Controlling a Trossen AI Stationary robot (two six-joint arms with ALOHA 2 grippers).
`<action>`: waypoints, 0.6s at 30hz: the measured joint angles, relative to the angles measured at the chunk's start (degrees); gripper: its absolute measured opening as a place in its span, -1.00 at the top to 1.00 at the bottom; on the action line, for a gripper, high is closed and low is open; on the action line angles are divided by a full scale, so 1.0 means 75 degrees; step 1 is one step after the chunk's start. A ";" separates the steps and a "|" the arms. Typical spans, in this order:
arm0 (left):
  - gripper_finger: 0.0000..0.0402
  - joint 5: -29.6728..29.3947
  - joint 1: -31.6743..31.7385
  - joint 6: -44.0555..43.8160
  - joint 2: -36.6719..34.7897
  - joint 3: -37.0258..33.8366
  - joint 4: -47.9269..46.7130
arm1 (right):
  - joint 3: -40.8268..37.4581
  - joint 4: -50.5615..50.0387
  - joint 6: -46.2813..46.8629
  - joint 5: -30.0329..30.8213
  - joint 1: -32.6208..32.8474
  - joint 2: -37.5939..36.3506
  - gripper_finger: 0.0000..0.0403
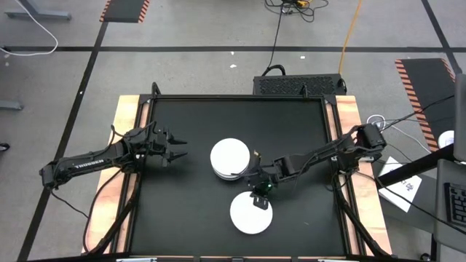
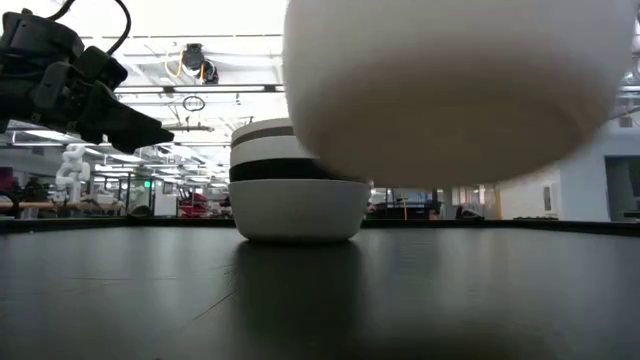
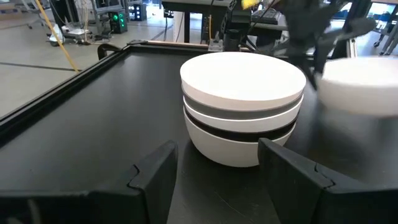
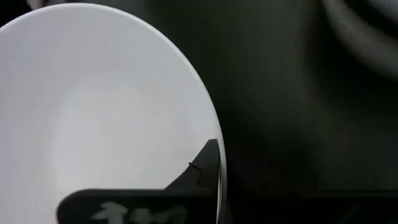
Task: Nest bowls inside each other
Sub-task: Stack the white bowl on top of the white bowl
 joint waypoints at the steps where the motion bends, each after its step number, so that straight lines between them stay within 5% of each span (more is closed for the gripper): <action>1: -0.11 0.0001 0.0001 0.0001 0.0003 0.0000 0.0000 | 0.0000 0.0080 -0.0113 0.0147 0.0052 -0.0159 0.99; 9: -0.11 -0.0006 0.0001 -0.0007 0.0000 0.0000 0.0000 | -0.0234 0.0126 -0.0905 0.1055 0.0284 -0.1576 1.00; 18: -0.11 -0.0012 0.0000 -0.0130 0.0003 0.0000 0.0000 | -0.2026 0.0963 -0.0675 0.1340 0.0030 -0.3138 1.00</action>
